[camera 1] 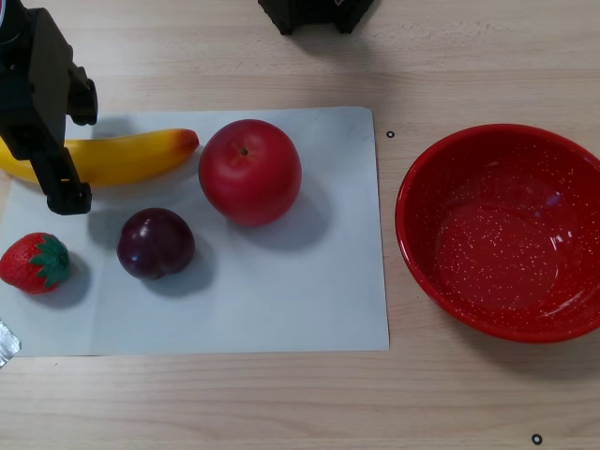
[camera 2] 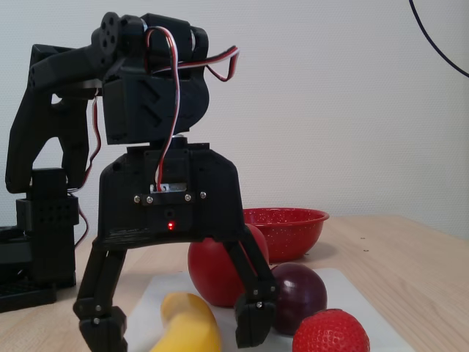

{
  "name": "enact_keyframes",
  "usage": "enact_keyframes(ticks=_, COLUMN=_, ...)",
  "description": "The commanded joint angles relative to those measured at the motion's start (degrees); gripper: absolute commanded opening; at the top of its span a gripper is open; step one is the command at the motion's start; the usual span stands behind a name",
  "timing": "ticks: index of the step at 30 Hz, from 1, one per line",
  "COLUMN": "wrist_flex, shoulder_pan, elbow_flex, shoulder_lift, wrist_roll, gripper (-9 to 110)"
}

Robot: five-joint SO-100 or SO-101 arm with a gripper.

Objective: Grasp the banana and put it in the red bowl.

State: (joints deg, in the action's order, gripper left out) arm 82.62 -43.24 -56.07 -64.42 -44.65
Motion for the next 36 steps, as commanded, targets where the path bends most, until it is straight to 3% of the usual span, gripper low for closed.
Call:
enact_keyframes(ticks=1, wrist_flex=-1.3, shoulder_pan=0.6, elbow_flex=1.8, shoulder_lift=-3.5, wrist_roll=-0.1, gripper=42)
enact_keyframes(ticks=9, wrist_flex=-0.8, shoulder_pan=1.1, elbow_flex=1.8, shoulder_lift=-3.4, wrist_roll=-1.0, gripper=25)
enact_keyframes(ticks=15, wrist_flex=-0.1, shoulder_pan=0.9, elbow_flex=1.9, shoulder_lift=-3.4, wrist_roll=-2.8, gripper=0)
enact_keyframes(ticks=36, wrist_flex=23.0, shoulder_pan=0.3, elbow_flex=19.1, shoulder_lift=-8.0, wrist_roll=-4.7, gripper=0)
